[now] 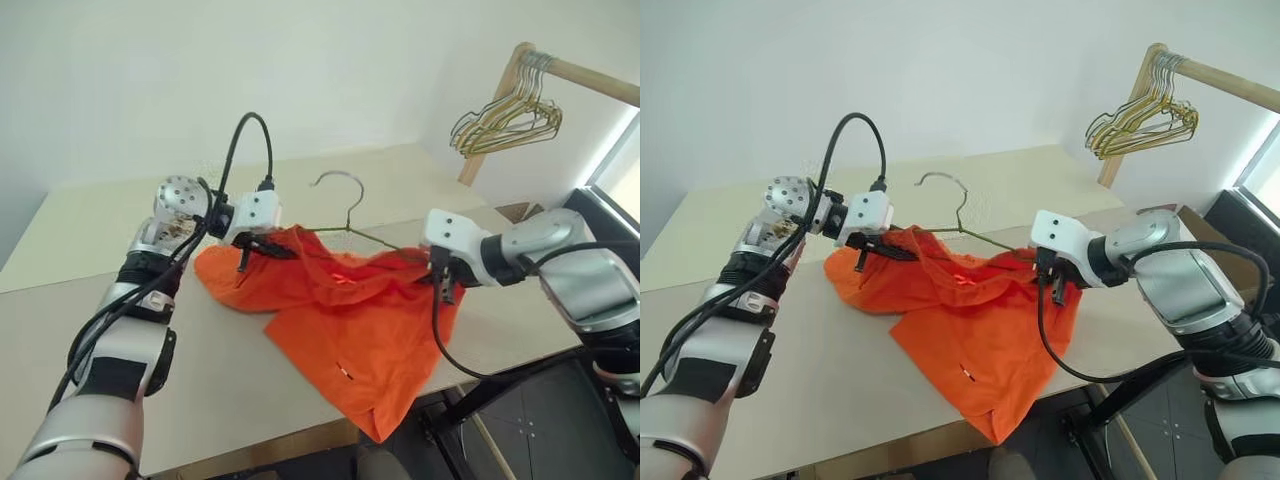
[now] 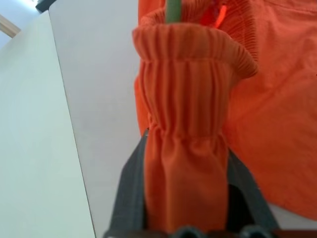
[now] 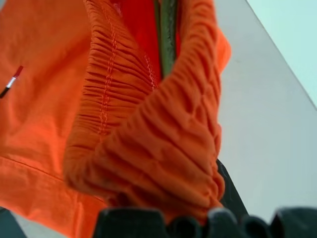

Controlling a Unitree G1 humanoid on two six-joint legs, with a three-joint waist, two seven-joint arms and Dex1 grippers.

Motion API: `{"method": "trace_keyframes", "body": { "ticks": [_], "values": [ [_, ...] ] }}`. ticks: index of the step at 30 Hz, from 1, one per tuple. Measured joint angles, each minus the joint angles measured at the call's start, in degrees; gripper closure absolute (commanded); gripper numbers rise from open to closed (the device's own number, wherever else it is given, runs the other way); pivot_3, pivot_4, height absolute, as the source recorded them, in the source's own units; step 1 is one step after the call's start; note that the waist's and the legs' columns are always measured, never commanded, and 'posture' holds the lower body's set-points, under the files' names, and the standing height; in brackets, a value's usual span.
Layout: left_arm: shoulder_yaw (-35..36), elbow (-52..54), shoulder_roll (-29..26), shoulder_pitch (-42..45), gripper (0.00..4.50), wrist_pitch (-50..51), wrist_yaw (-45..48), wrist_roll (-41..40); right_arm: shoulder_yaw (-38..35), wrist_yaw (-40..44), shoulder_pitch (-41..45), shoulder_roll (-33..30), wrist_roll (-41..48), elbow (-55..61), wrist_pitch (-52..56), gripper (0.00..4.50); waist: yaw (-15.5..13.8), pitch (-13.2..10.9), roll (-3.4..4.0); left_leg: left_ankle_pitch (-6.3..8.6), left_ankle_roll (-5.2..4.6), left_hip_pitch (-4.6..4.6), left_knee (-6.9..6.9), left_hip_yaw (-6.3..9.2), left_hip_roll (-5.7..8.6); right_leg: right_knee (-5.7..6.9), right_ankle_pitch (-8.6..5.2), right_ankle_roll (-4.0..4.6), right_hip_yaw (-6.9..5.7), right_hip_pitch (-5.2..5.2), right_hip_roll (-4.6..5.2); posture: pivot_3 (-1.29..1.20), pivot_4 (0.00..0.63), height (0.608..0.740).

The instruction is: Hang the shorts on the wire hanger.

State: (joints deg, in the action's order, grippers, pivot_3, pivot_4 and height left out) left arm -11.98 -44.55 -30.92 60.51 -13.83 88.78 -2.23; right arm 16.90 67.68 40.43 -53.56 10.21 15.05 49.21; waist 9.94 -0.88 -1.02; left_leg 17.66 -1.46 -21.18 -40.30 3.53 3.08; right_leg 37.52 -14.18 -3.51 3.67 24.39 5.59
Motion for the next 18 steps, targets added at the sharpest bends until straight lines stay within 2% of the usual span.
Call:
{"method": "trace_keyframes", "body": {
  "ticks": [7, 8, 12, 18],
  "values": [
    [2.1, -1.8, 0.9, 2.5, 0.19, 0.5, 2.1, -2.3, -3.5, -0.1, -2.6, -1.1, 4.6, 3.1, 4.7, 4.5, 0.0, 0.0, 0.0, 0.01, -0.01, -0.02, -0.01, 0.03, 0.0, 0.0, 0.0, 0.0, -0.05, -0.01, 0.01, -0.16, 0.0, 0.74],
    [2.5, -2.1, 0.9, 3.1, 0.04, 0.9, 2.5, -2.7, -4.6, -0.2, -3.6, -1.1, 5.8, 3.8, 5.9, 4.5, -0.1, 0.0, 0.0, 0.01, -0.01, -0.03, -0.01, 0.04, 0.0, 0.02, 0.0, 0.0, -0.06, -0.01, 0.01, -0.16, 0.0, 0.74],
    [3.5, -2.4, 0.1, 4.0, 0.04, 4.1, 3.4, -6.7, -9.6, -1.2, -8.1, -1.4, 11.1, 6.6, 11.5, 4.5, -0.1, 0.0, 0.0, 0.01, -0.02, -0.01, -0.01, 0.05, 0.0, 0.01, 0.0, 0.0, -0.03, -0.03, 0.02, -0.15, 0.0, 0.74],
    [9.8, 2.8, -0.3, 3.4, 0.04, 9.1, 2.2, -12.6, -22.4, -7.7, -17.5, 0.4, 18.1, 11.9, 22.9, 4.5, -0.7, 0.0, 0.0, 0.01, -0.03, 0.02, 0.0, 0.07, -0.01, 0.02, 0.0, 0.0, -0.01, -0.05, 0.02, -0.16, 0.0, 0.74]
  ]
}}
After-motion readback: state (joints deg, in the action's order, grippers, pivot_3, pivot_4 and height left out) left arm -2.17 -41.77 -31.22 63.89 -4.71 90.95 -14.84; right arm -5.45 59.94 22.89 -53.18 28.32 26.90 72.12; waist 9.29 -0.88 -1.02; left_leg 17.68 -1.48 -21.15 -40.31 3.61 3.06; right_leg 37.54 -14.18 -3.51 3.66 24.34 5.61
